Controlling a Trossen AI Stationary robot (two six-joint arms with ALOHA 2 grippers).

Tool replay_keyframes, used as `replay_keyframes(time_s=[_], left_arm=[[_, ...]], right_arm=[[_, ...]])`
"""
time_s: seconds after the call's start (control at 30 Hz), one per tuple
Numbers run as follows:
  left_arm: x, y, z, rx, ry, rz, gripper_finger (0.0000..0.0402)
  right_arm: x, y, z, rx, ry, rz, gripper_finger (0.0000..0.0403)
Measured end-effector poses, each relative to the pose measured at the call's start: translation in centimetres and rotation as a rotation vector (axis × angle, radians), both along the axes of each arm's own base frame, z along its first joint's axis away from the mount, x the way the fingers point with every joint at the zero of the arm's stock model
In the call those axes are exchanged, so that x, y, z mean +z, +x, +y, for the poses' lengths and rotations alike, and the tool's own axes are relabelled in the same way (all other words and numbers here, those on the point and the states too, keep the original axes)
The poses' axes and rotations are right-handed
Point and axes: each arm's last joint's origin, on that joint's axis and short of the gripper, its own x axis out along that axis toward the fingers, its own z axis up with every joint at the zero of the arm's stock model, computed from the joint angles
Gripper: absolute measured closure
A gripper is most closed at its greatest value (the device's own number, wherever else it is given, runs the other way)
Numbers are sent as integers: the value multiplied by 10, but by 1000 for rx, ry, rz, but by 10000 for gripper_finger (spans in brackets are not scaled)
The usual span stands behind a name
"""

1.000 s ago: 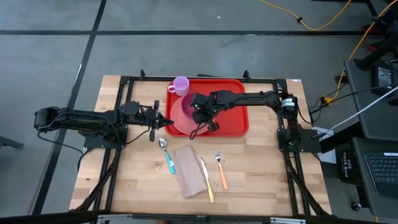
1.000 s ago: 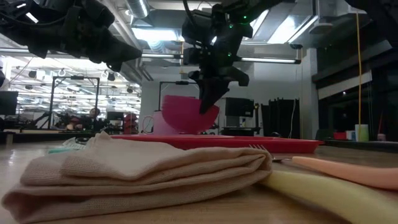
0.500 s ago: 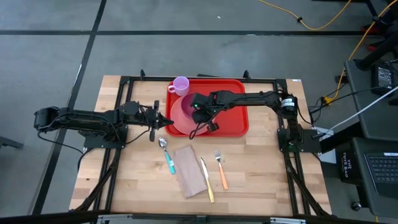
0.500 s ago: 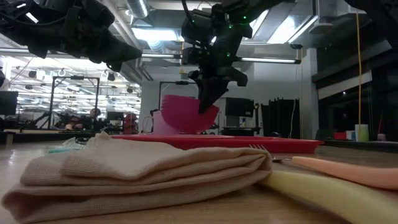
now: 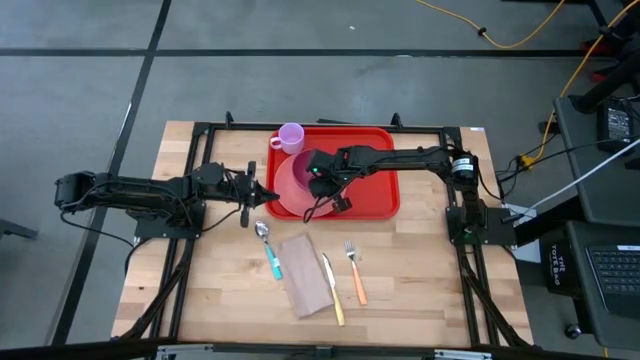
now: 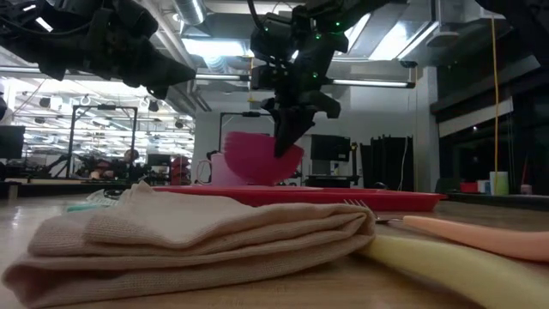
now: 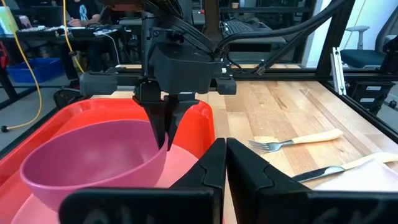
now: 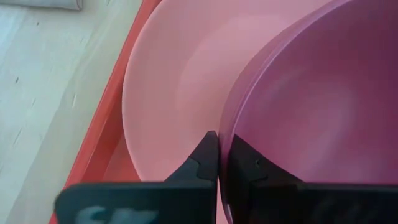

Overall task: Set up tray
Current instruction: Put the pink bowl on top of the light pink plate on the red tray

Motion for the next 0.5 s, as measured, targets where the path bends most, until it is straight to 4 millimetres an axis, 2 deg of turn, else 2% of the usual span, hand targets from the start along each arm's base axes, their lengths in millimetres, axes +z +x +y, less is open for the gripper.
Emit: replay_keyframes(time_s=[0.5], left_arm=[[0,0,0,0,2,0,392]], right_arm=[[0,-1,1,3,9,8,391]])
